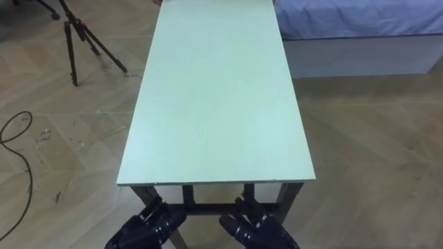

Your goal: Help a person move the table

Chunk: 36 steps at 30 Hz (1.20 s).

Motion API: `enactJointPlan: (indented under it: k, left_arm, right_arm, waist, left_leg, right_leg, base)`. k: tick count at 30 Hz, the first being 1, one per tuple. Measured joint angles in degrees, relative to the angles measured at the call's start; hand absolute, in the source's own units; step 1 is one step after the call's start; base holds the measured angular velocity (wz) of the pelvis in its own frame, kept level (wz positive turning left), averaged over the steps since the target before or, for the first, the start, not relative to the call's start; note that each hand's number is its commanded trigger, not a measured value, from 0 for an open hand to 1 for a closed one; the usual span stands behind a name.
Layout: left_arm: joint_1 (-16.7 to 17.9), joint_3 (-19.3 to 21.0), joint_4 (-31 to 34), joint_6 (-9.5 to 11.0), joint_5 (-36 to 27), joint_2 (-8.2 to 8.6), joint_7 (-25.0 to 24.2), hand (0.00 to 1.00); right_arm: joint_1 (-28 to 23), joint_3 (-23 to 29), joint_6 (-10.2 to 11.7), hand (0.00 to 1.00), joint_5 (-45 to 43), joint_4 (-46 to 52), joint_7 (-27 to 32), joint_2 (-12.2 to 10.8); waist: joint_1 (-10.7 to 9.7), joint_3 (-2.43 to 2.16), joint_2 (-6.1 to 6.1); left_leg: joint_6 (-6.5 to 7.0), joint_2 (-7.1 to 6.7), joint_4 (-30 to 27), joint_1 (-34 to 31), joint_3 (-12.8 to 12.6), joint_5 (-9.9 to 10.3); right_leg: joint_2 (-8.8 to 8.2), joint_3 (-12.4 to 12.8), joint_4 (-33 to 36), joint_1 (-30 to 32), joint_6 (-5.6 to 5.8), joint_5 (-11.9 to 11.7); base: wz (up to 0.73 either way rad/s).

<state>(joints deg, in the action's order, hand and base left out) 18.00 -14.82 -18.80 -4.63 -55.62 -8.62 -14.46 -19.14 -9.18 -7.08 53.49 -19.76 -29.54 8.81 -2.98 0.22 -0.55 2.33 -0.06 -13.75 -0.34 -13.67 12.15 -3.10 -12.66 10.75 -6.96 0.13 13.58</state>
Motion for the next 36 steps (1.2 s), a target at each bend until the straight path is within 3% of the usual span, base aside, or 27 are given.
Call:
enactJointPlan:
  k: [4,9,16,25,31,36]
  left_arm:
    - [-0.11,-1.72,1.09,-0.12,-3.47,-0.08,-0.05,0.00]
    - [-0.11,-2.68,5.57,-0.15,-3.53,-0.75,-0.05,0.00]
    - [-1.46,-4.08,7.47,-0.42,-4.40,-1.11,-0.05,0.00]
    - [-1.68,-3.71,7.98,-1.57,-8.39,-1.16,0.34,0.00]
    - [-1.71,-3.56,7.96,-2.00,-17.76,-1.30,2.24,0.00]
    - [-1.72,-1.42,7.95,-2.24,-18.86,-1.46,4.00,0.00]
  right_arm:
    - [0.04,-1.89,-0.01,0.00,3.17,1.33,-0.12,-0.04]
    - [0.59,-3.53,-0.01,0.00,3.14,1.56,0.18,-0.15]
    - [2.95,-5.17,-0.01,0.00,3.28,2.45,0.98,-0.03]
    - [3.12,-5.14,-0.54,0.00,10.52,3.10,3.53,0.63]
    - [3.34,-4.86,-0.59,0.00,16.27,3.10,5.56,1.21]
    - [3.36,-3.08,-0.56,0.00,18.19,3.10,7.31,0.59]
  waist:
    - [0.00,0.13,0.31]
    - [-0.01,0.47,0.93]
    - [-0.17,0.47,1.02]
    - [0.07,0.43,1.02]
    - [-0.11,0.46,0.61]
    - [-0.05,0.51,0.42]
  left_leg:
    - [0.00,-0.08,-0.02,0.32,0.03,-0.02]
    - [0.01,-0.13,-0.04,0.44,0.15,-0.02]
    - [0.07,-0.43,-0.06,0.47,0.98,-0.05]
    - [0.07,-0.49,0.03,0.41,0.98,-0.05]
    - [0.08,-0.66,0.12,0.95,1.17,-0.06]
    - [0.08,-0.61,0.11,1.19,1.17,-0.06]
  right_leg:
    - [-0.04,0.28,-0.05,-0.23,0.00,0.00]
    - [-0.07,0.04,-0.01,-0.33,0.00,0.00]
    - [-0.14,0.03,0.00,-0.56,0.00,0.00]
    - [-0.12,-0.06,0.00,-0.45,0.00,0.00]
    - [-0.13,0.14,-0.13,-1.01,0.00,0.00]
    - [-0.02,-0.02,-0.17,-1.25,0.00,0.00]
  base:
    - [0.00]
    - [-0.01]
    - [0.02]
    - [0.00]
    - [0.00]
    - [0.00]
